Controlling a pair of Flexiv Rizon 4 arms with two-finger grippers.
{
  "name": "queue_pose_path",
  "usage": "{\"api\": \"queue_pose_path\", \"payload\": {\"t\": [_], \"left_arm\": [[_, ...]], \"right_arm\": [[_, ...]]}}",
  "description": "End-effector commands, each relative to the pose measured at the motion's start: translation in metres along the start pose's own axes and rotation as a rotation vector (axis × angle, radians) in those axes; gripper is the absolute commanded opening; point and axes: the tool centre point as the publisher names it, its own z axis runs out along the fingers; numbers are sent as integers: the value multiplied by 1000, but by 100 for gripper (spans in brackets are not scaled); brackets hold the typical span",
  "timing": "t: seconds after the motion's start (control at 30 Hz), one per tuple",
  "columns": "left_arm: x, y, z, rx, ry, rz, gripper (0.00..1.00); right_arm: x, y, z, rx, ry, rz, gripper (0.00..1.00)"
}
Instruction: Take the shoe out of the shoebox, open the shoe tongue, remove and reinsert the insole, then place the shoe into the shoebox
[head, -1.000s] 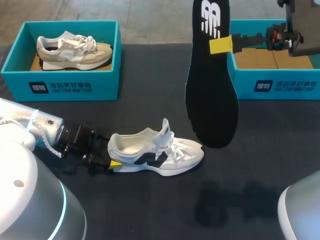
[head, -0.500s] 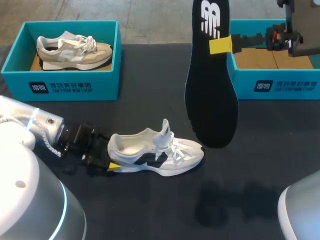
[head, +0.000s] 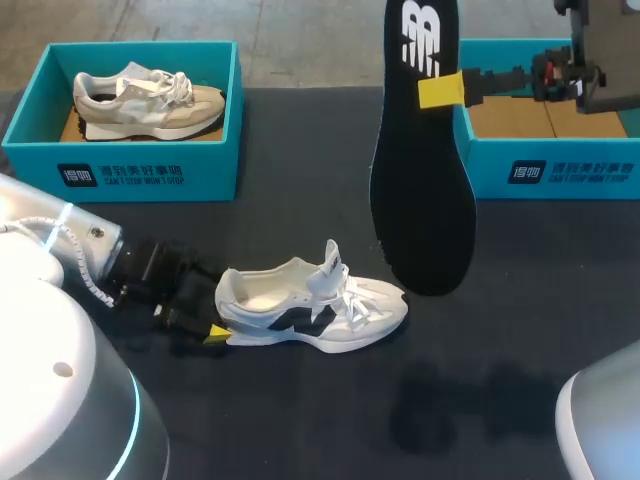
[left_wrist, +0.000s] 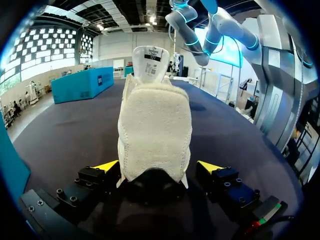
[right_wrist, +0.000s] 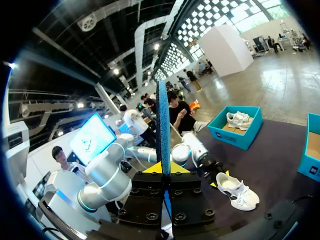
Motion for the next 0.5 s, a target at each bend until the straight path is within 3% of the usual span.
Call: {"api": "queue_pose_path", "payload": {"t": [0.03, 0.37, 0.5], "left_arm": [[8, -10, -12, -98, -7, -19, 100], [8, -17, -33, -248, -29, -49, 100], [8, -21, -39, -329, 19, -47, 100]], "right_arm": [[0, 3, 3, 5, -1, 2, 0], [0, 3, 3, 5, -1, 2, 0], [0, 3, 3, 5, -1, 2, 0]]}}
